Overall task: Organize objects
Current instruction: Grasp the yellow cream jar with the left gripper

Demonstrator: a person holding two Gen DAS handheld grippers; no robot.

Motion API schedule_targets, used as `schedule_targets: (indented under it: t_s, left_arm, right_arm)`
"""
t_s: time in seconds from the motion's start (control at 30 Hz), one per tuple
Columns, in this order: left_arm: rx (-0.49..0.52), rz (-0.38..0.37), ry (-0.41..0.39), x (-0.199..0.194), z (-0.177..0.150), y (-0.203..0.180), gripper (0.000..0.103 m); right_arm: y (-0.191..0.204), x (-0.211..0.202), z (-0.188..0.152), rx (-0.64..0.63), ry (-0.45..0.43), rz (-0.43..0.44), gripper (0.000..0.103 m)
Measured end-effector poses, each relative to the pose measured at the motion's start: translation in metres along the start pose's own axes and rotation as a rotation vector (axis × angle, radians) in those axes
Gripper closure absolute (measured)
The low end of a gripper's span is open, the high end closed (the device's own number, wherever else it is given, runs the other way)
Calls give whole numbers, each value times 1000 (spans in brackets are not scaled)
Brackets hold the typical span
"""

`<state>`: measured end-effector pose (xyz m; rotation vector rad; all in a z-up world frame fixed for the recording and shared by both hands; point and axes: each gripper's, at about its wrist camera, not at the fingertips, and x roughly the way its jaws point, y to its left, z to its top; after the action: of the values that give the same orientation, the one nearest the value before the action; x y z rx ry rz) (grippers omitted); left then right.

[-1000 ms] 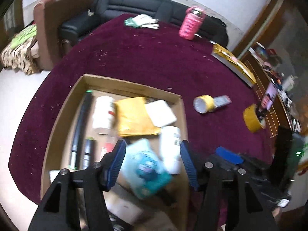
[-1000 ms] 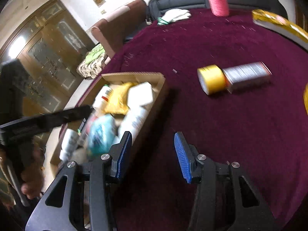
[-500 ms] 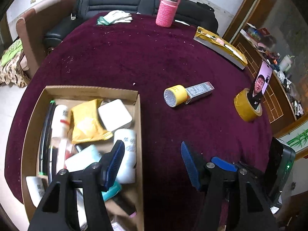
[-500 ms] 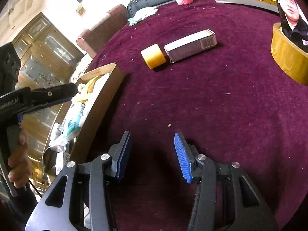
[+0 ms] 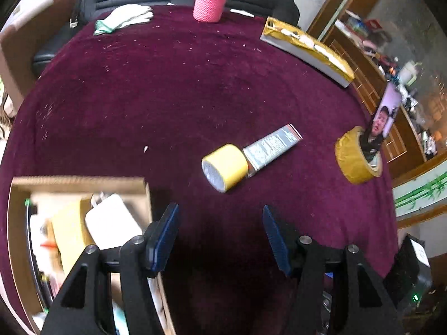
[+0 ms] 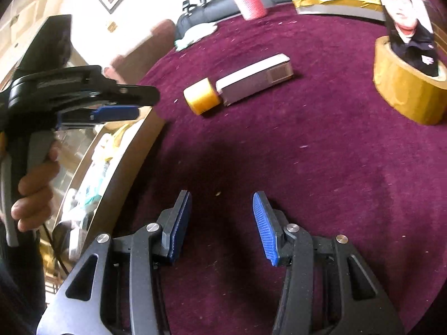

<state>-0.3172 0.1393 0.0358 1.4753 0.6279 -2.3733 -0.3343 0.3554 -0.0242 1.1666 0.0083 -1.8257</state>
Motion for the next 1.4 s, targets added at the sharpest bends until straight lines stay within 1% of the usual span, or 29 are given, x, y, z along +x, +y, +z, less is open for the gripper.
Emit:
schedule_targets:
  t_s: [0.07,0.1,0.13,0.2,0.27,0.33,0.43,0.47,0.5,0.63,0.73,0.77,0.83,0.87,0.97,1.07,1.1,1.2,1.27,1.3,1.4]
  left_arm:
    - [28,3,-11,8,12,-4,42]
    - [23,-1,-3,12,17,-5,42]
    - [6,-21,9,17,24,-4,42]
    - [15,-46,3,23,32,-5,42]
    - [28,-29,-11,32,40,-4,42]
    - [37,-29,13,45,44,-3,42]
    - [59,-42,80,61,39,-3,42]
    - [63,-56,86,61,35,-4,42]
    - [81,-54,91,60,31,-7,42]
    - [144,-22,77,50,22,-20,42]
    - [196,51,37,47,23,-29,42]
    - [202,58,23,44,24,-29,42]
    - [202,38,2,43,29,-28,42]
    - [200,30,8,45,31,-27,42]
    - [211,40,32,58,35,-25,42]
    - [220,28,79,68,32,-25,42]
    - [226,27,81,67,30,-26,42]
    - [287,22,71,59,22,-37,42]
    - [296,13,72,56,20,-39,42]
    - [294,22,69,56,21,-39,42]
    - [281,78,70,63,21,-39,43]
  right_arm:
    - [-4,-1,1,13,-9,-8,57]
    - [-5,0,1,15,-7,-11,57]
    - [-6,2,2,20,0,-5,57]
    - [-11,4,3,40,8,21,57]
    - [-14,6,6,46,6,33,57]
    - [-15,6,7,57,3,43,57]
    - [-14,6,7,47,-1,40,57]
    - [-14,7,7,48,-4,42,57]
    - [-14,6,6,48,-4,44,57]
    - [-15,6,6,57,-8,52,56]
    - [-14,6,6,50,-8,48,55]
    - [-14,6,6,49,-9,46,55]
    - [-14,7,6,48,-8,47,55]
    - [-14,7,6,50,-9,49,55]
    - [-14,7,6,53,-8,54,55]
    - [-15,6,5,59,-8,61,55]
    - [-15,6,5,60,-8,63,55]
    - [-15,6,5,66,-10,68,55]
    - [-16,7,5,71,-10,73,55]
    - [-16,7,4,71,-10,72,55]
    - [-16,7,4,70,-10,71,55]
